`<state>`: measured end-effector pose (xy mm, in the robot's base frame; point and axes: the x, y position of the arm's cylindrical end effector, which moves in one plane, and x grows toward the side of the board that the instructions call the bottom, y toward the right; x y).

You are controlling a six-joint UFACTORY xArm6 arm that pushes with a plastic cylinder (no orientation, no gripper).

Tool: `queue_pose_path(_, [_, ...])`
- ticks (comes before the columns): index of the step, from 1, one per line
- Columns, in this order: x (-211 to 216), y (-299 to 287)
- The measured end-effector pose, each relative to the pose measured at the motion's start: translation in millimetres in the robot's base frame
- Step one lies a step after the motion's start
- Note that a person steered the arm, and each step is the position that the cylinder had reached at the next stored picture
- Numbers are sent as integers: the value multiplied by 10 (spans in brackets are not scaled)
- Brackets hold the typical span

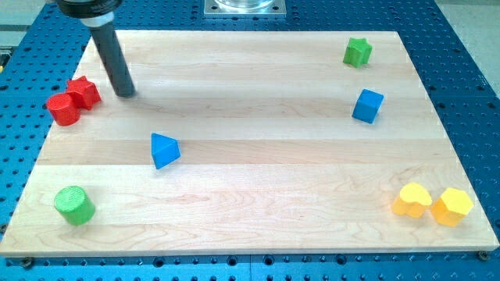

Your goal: Move the triangle to the top center of the board

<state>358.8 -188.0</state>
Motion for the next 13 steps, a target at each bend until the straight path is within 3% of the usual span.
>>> queue_pose_path(1, [385, 133])
queue_pose_path(3, [578, 133])
queue_pose_path(5, [1208, 75])
queue_pose_path(6, [1208, 423])
queue_pose_path(9, [1287, 426])
queue_pose_path(11, [1603, 450])
queue_pose_path(12, [1475, 1012])
queue_pose_path(13, [828, 1139])
